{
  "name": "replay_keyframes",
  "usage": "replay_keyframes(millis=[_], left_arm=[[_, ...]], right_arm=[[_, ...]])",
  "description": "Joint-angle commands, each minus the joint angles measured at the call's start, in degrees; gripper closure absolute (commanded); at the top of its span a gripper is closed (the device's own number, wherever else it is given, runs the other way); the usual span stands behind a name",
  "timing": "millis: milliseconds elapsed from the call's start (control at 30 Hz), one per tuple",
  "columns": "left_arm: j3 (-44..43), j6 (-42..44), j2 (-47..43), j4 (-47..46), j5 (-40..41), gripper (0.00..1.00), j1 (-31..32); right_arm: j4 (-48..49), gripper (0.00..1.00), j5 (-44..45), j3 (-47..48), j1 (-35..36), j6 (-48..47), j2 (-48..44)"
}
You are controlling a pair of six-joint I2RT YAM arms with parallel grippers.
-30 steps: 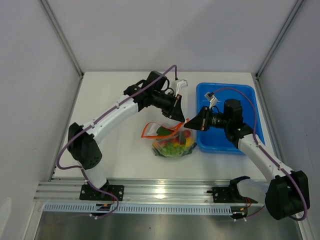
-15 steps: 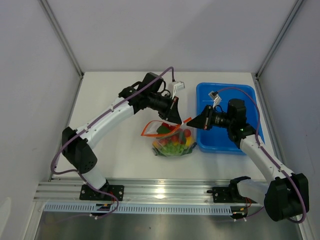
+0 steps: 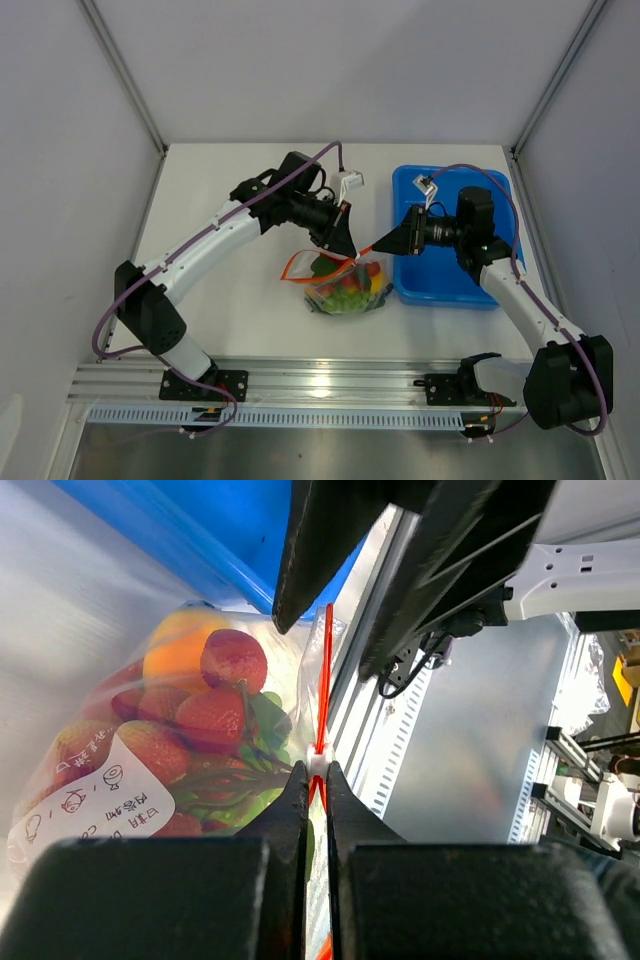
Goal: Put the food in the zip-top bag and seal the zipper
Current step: Zip the zipper food storage bag at the center of the board.
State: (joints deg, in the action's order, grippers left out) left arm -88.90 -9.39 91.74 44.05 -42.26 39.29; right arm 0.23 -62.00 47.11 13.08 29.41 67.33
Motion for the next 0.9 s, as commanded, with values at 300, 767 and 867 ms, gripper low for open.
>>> replay_keyframes(millis=[300, 767, 867], left_arm=[[-2.1, 1.2, -1.1, 0.3, -2.6, 0.99, -0.1], [-3.2, 0.5, 0.0, -0.1, -3.2, 1.0, -0.2], [-3.0, 0.5, 0.2, 0.1, -3.1, 0.99, -0.3]], right_arm=[[-5.5, 0.62, -10.7, 8.6, -0.2, -9.2, 5.8], [-6.9, 0.79, -8.9, 9.1, 1.9, -10.4, 7.7], [-6.1, 1.0, -7.8, 9.3, 2.1, -9.0, 8.0]])
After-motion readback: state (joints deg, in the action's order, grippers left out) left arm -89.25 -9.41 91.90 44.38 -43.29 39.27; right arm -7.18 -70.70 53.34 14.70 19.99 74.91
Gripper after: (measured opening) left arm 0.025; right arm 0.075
